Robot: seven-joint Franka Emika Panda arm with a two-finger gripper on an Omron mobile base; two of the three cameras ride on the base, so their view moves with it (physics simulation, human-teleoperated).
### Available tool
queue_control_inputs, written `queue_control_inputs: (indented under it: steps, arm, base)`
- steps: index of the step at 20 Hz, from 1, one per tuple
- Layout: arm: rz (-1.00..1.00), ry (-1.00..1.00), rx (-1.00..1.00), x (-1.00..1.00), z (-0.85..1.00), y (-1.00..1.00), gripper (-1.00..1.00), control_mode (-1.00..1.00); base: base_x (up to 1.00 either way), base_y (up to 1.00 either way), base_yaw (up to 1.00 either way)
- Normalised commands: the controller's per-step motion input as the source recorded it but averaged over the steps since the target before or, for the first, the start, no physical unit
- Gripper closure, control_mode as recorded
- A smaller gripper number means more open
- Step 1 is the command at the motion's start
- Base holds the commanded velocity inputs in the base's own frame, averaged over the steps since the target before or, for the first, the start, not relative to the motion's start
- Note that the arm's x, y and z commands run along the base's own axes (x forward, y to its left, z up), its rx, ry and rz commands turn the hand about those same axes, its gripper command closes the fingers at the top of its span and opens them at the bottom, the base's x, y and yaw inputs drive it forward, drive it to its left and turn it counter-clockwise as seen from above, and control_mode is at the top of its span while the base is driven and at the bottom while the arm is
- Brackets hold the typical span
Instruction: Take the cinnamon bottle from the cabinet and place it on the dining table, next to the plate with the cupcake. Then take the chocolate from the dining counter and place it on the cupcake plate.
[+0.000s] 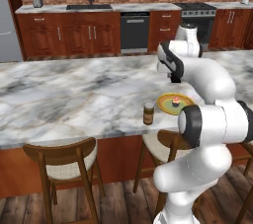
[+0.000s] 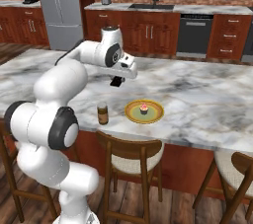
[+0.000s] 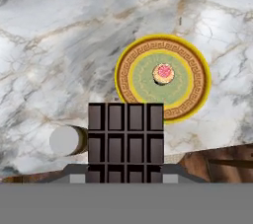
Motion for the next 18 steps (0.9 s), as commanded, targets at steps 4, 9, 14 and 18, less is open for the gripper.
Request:
queue_control_inputs:
  steps: [4, 9, 14, 18]
  arm:
    - [-0.01, 0.02, 0.01, 0.38, -0.47, -1.00, 1.00, -1.00]
    - [0.00, 0.07, 0.00, 0.32, -0.62, -0.82, 1.00, -1.00]
    - [0.11, 0.16, 0.00, 0.35, -0.37, -0.51, 1.00, -1.00]
    - [0.22, 0.13, 0.00, 0.44, -0.41, -0.35, 1.00, -1.00]
  base:
    - [0.00, 0.00, 0.00]
    - [0.00, 0.00, 0.00]
    - [0.00, 0.00, 0.00]
    - [0.00, 0.00, 0.00]
